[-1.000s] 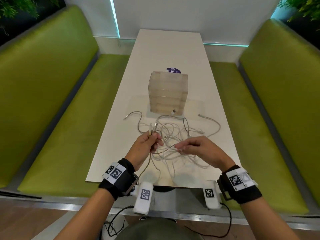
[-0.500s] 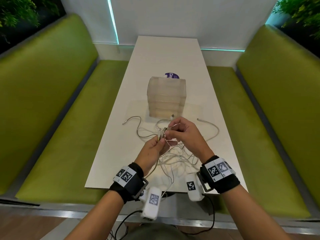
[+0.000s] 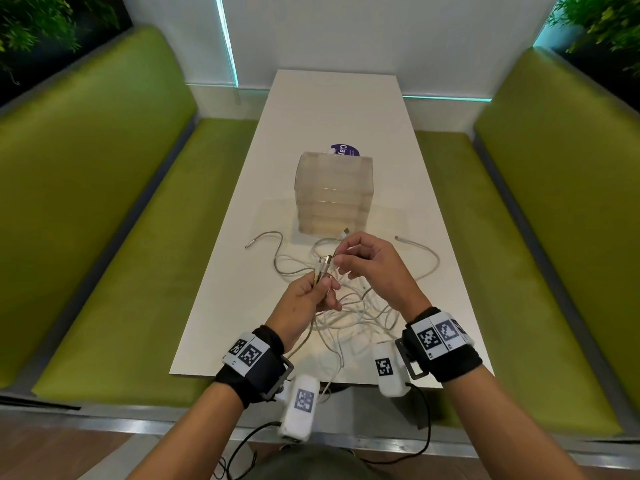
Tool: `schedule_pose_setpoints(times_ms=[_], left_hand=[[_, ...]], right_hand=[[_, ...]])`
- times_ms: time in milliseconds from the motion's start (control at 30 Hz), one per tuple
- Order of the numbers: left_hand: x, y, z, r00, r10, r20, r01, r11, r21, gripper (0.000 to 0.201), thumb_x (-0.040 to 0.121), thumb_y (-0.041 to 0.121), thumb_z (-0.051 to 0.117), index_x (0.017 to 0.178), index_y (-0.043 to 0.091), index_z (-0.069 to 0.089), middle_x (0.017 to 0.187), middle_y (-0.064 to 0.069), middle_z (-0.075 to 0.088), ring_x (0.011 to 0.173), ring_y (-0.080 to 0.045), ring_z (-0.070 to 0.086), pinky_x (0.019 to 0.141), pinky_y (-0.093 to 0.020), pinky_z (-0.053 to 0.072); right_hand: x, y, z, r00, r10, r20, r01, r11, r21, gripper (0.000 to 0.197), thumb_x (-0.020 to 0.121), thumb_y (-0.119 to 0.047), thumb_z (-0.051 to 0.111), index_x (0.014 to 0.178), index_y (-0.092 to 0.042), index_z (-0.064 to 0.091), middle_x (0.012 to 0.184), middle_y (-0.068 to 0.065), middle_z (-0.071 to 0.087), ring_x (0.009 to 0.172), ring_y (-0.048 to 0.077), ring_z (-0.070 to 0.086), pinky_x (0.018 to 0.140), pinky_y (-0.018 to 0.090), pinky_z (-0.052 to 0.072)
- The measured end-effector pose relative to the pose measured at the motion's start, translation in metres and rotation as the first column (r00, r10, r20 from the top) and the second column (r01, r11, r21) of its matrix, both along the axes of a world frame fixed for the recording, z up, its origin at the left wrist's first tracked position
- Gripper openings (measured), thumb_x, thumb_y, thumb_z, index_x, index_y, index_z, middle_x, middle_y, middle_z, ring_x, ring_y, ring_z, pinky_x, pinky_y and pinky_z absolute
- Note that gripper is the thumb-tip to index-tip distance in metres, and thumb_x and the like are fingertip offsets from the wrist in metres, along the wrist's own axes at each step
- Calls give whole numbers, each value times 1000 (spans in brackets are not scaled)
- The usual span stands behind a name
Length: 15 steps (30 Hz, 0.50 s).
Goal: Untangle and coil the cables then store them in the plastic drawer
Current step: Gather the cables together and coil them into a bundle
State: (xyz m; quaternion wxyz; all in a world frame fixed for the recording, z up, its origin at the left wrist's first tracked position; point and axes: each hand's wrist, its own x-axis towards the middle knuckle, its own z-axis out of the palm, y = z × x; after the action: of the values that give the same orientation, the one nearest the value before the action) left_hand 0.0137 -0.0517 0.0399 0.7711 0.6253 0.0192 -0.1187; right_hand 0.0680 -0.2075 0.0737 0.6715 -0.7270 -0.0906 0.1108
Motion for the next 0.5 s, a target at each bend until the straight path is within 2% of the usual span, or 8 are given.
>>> schedule_pose_setpoints(times_ms=[133, 233, 300, 400, 433, 500], left_hand=[[2, 0, 2, 999, -36, 15, 35, 998, 59, 26, 102, 18, 39, 89, 8, 59, 60, 2, 49, 63, -13, 58, 72, -22, 49], [5, -2, 6, 999, -38, 32, 35, 996, 83, 28, 103, 20, 37, 94, 7, 60, 62, 1, 47, 73, -16, 65, 82, -26, 51], [7, -3, 8, 999, -23, 31, 21, 998, 59, 27, 102, 19, 37, 96, 7, 60, 60, 1, 45, 73, -17, 65, 88, -33, 48], [7, -2, 10, 1000, 12, 15, -12, 999, -33, 26, 102, 17, 37, 98, 7, 61, 58, 2, 45, 66, -15, 62, 92, -42, 48], [8, -1, 12, 1000, 25, 12, -24, 997, -71, 26, 102, 17, 38, 100, 6, 61, 58, 2, 45, 64, -14, 61, 90, -42, 50], [10, 2, 18, 998, 62, 6, -61, 986, -154, 26, 102, 17, 36, 99, 5, 60, 59, 3, 46, 60, -13, 58, 79, -35, 54]], right_hand=[[1, -1, 0, 1000, 4, 2, -4, 1000, 10, 14, 82, -5, 71, 93, 0, 63, 78, 13, 67, 69, 18, 64, 65, 28, 51], [-1, 2, 0, 1000, 19, 17, -19, 1000, 23, 16, 82, -3, 71, 93, 4, 62, 78, 12, 68, 69, 16, 64, 66, 28, 52], [-3, 4, 1, 999, 40, 29, -42, 997, 66, 14, 83, -1, 69, 94, 5, 62, 79, 12, 68, 68, 15, 62, 66, 24, 50], [-4, 5, 0, 997, 63, 47, -66, 995, 81, 16, 91, -9, 61, 106, -7, 65, 95, 10, 70, 82, 13, 63, 73, 24, 49], [-4, 3, -4, 997, 63, 38, -66, 994, 82, 22, 94, -12, 57, 115, -13, 63, 102, 7, 70, 88, 13, 64, 76, 25, 49], [-4, -2, -14, 995, 102, 4, -102, 994, 42, 34, 97, -19, 53, 131, -23, 53, 116, 1, 67, 104, 12, 63, 86, 25, 50]])
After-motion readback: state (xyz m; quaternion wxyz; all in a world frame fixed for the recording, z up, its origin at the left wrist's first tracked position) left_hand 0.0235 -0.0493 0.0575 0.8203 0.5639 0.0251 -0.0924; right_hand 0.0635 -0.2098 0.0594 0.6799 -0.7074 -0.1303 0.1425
